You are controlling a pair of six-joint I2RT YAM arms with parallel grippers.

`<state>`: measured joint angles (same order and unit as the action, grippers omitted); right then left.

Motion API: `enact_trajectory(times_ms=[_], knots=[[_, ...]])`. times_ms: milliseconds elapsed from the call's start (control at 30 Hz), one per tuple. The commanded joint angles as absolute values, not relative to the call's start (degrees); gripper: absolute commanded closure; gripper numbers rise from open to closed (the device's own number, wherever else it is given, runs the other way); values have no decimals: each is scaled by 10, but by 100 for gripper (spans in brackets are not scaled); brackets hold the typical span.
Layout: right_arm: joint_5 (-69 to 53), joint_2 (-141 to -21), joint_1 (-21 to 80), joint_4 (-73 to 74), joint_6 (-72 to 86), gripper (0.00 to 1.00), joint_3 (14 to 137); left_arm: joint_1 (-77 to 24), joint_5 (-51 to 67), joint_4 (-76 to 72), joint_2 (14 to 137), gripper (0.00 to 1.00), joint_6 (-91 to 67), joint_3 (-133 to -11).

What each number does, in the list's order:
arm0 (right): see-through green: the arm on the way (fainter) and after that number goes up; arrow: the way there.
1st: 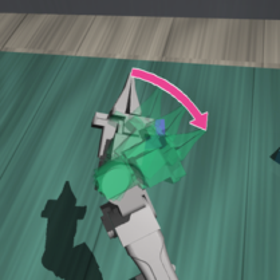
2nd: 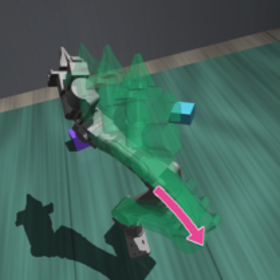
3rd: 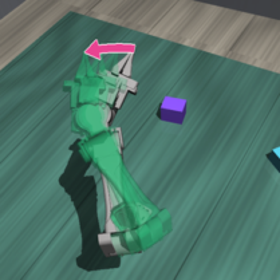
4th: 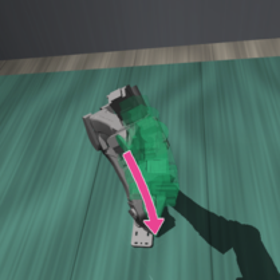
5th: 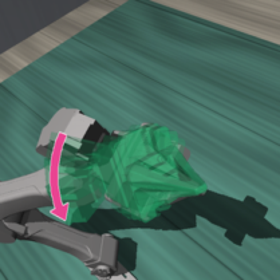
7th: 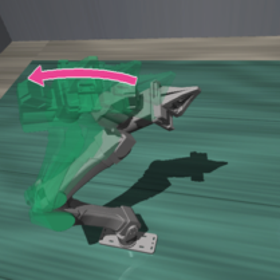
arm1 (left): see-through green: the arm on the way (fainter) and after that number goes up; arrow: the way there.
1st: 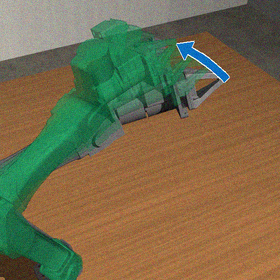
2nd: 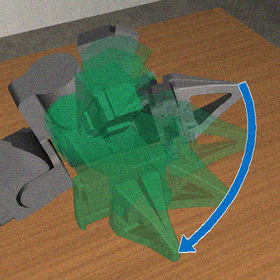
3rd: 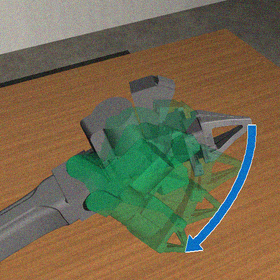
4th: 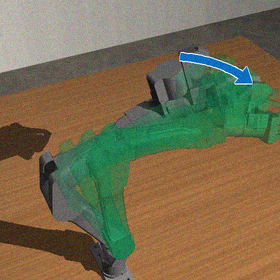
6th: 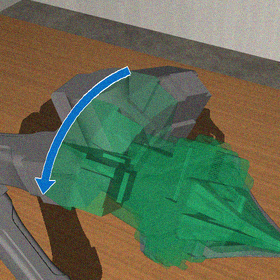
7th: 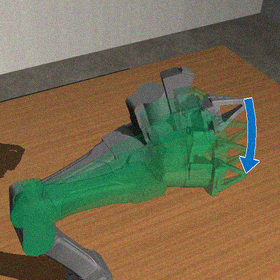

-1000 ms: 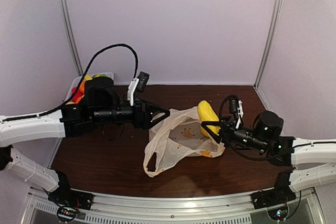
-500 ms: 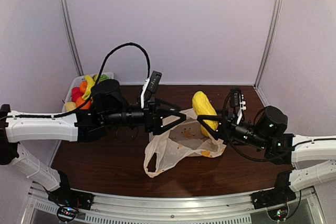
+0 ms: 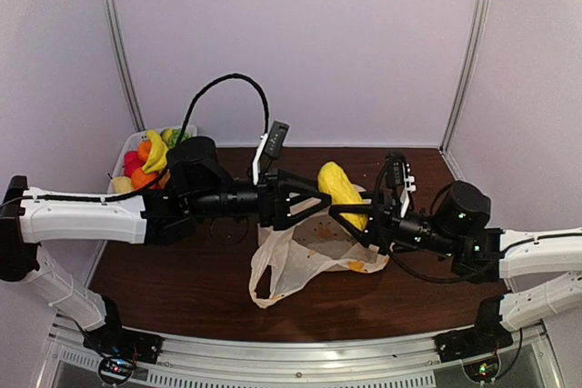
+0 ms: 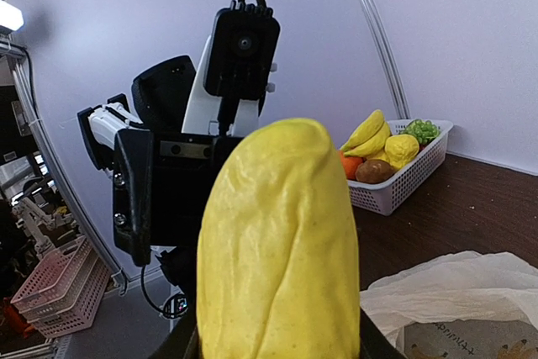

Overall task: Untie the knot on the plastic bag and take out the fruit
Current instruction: Pass from the right arm to the left

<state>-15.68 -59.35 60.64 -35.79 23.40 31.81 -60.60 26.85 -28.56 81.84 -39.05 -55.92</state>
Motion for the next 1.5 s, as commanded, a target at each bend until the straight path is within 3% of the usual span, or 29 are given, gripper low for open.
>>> enact_trajectory(times_ms=[0, 167, 267, 733, 967, 1100, 1233, 1467], knots=[[-184, -606, 612, -364, 223, 62, 342, -608, 265, -322, 828, 16, -406, -571], [-190, -622, 615, -364, 225, 62, 343, -608, 275, -336, 834, 15, -414, -571], [-188, -623, 616, -369, 227, 62, 339, -608, 282, -344, 837, 20, -420, -570], [-166, -618, 616, -358, 222, 58, 333, -609, 292, -373, 854, 64, -441, -570], [-118, -597, 616, -339, 215, 29, 323, -605, 253, -315, 831, 67, -429, -564], [-96, -577, 616, -312, 204, 17, 320, -585, 238, -252, 799, 68, -423, -546], [-53, -549, 616, -284, 194, 9, 306, -547, 212, -108, 759, 69, -387, -558], [10, -506, 612, -244, 184, 4, 285, -429, 168, 160, 670, 72, -320, -597]])
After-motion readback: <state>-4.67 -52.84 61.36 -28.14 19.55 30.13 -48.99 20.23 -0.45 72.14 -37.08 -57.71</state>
